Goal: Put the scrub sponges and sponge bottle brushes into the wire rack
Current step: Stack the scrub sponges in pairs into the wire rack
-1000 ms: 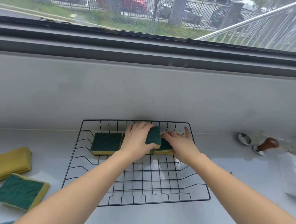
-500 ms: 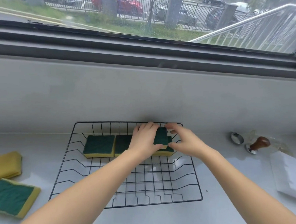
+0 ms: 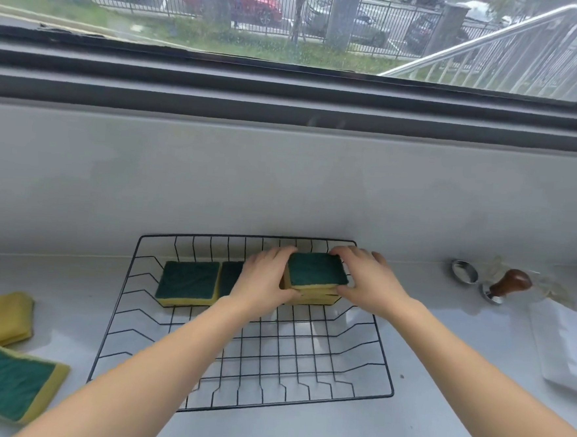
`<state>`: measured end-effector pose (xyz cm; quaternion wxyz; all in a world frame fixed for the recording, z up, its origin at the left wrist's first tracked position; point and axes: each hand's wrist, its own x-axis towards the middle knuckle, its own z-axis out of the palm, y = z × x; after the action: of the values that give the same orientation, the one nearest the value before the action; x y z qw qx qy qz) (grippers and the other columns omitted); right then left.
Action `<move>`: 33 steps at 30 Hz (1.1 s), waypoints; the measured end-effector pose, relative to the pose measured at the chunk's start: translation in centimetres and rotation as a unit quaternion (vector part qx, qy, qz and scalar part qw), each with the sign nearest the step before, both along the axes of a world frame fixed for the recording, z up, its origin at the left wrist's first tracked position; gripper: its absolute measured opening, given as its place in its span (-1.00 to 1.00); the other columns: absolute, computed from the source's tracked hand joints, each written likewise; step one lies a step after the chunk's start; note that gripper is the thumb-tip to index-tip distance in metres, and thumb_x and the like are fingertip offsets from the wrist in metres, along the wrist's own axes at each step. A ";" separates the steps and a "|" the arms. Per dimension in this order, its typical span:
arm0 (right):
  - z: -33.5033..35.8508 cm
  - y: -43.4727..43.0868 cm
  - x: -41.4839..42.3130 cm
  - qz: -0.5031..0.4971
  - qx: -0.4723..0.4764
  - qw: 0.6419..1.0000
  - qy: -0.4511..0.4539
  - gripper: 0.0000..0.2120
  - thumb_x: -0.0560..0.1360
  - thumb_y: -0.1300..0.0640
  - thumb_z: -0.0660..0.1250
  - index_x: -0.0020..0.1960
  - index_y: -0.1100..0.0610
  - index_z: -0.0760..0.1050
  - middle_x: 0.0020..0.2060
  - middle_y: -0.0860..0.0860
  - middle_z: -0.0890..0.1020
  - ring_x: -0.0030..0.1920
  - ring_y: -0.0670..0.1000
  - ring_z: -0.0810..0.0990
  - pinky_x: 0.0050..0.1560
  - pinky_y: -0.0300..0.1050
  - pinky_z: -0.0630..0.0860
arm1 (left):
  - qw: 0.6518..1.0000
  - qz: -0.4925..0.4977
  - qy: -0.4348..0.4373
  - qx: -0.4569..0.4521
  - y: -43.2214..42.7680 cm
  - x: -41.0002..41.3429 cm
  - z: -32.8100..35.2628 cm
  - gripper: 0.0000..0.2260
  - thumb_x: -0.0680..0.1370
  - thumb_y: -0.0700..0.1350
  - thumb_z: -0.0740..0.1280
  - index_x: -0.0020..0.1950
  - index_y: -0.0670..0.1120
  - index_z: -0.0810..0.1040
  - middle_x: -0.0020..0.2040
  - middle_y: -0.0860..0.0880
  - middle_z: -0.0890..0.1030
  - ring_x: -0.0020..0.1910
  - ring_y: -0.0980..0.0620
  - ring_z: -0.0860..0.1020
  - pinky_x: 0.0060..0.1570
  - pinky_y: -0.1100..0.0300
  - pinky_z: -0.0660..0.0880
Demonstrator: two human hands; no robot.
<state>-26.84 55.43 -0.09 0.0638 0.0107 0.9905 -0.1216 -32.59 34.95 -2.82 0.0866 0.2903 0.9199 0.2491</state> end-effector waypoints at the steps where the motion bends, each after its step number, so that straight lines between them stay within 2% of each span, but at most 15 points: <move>1: 0.0 -0.2 -0.1 0.004 0.007 1.000 -0.001 -0.41 0.37 0.06 0.42 0.34 -0.01 0.29 0.29 -0.01 0.48 0.28 0.09 0.43 0.38 0.15 0.24 | 1.000 -0.001 -0.007 0.000 0.0 0.1 0.0 -0.32 0.39 0.07 0.45 0.44 0.01 0.25 0.35 -0.03 0.44 0.30 -0.06 0.43 0.33 -0.05 0.30; 7: 0.2 -0.1 -0.3 -0.024 0.011 0.999 0.044 -0.43 0.31 0.09 0.45 0.26 0.02 0.32 0.21 0.02 0.49 0.15 0.11 0.49 0.23 0.06 0.32 | 0.999 0.010 0.015 0.038 0.7 0.3 0.0 -0.35 0.41 -0.02 0.44 0.43 0.03 0.24 0.37 -0.01 0.44 0.27 -0.05 0.46 0.28 -0.05 0.34; 12: -0.5 -0.5 -0.1 -0.027 0.009 0.999 0.029 -0.45 0.33 0.09 0.45 0.26 0.03 0.32 0.20 0.02 0.48 0.16 0.12 0.47 0.18 0.03 0.35 | 1.000 0.013 -0.007 0.017 1.0 0.3 -0.2 -0.37 0.43 -0.03 0.42 0.44 0.02 0.23 0.37 -0.02 0.44 0.27 -0.07 0.46 0.25 -0.03 0.36; 19: -0.7 -0.8 -0.1 -0.040 -0.001 0.999 0.020 -0.45 0.34 0.13 0.44 0.26 0.03 0.31 0.21 0.02 0.48 0.18 0.11 0.46 0.18 0.04 0.35 | 0.999 0.033 -0.007 0.016 0.8 0.5 -0.7 -0.38 0.45 -0.03 0.40 0.43 0.02 0.19 0.25 -0.07 0.56 0.17 -0.11 0.53 0.22 0.00 0.39; 22: -0.8 -1.1 0.0 -0.056 -0.010 0.998 0.015 -0.43 0.34 0.13 0.46 0.27 0.03 0.30 0.21 0.03 0.49 0.19 0.11 0.46 0.14 0.03 0.35 | 0.999 0.029 -0.021 0.024 0.8 0.9 -0.4 -0.32 0.47 -0.05 0.37 0.49 -0.02 0.09 0.29 -0.09 0.53 0.19 -0.13 0.52 0.26 -0.01 0.38; 24: -1.0 -1.4 0.0 -0.066 -0.008 0.998 0.008 -0.42 0.34 0.14 0.46 0.29 0.04 0.29 0.21 0.06 0.48 0.19 0.13 0.45 0.13 0.03 0.35 | 0.998 0.032 -0.043 0.045 0.4 1.9 -0.3 -0.28 0.46 -0.04 0.34 0.51 0.00 0.02 0.34 -0.08 0.49 0.22 -0.13 0.49 0.33 -0.06 0.34; 28: -0.7 -2.3 0.6 -0.095 -0.026 0.995 0.005 -0.27 0.33 0.17 0.44 0.42 0.09 0.19 0.31 0.12 0.43 0.27 0.18 0.42 0.23 0.07 0.37 | 0.997 0.032 -0.052 0.056 -1.9 4.6 0.7 -0.22 0.47 0.02 0.35 0.54 0.06 -0.06 0.50 0.00 0.29 0.44 -0.02 0.32 0.49 -0.06 0.07; 30: -0.3 -3.1 1.7 -0.120 -0.056 0.991 0.029 -0.19 0.32 0.16 0.44 0.47 0.14 0.11 0.37 0.14 0.38 0.33 0.19 0.36 0.29 0.10 0.38 | 0.997 0.043 -0.030 0.060 -4.4 6.0 1.7 -0.24 0.49 0.05 0.34 0.55 0.04 -0.04 0.55 0.05 0.18 0.52 0.03 0.18 0.51 0.00 0.01; 33: 0.2 -5.5 4.6 -0.148 -0.117 0.978 0.087 -0.21 0.38 0.11 0.45 0.48 0.15 0.12 0.40 0.12 0.35 0.40 0.14 0.29 0.37 0.07 0.33 | 0.994 0.048 0.018 0.096 -10.1 9.4 2.9 -0.30 0.52 0.08 0.30 0.55 0.08 0.00 0.54 0.15 0.12 0.52 0.18 0.09 0.54 0.08 -0.02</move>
<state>-22.28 49.89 0.07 -0.0401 0.1393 0.9585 -0.2455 -23.21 24.84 0.12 0.0301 0.2574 0.9061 0.3345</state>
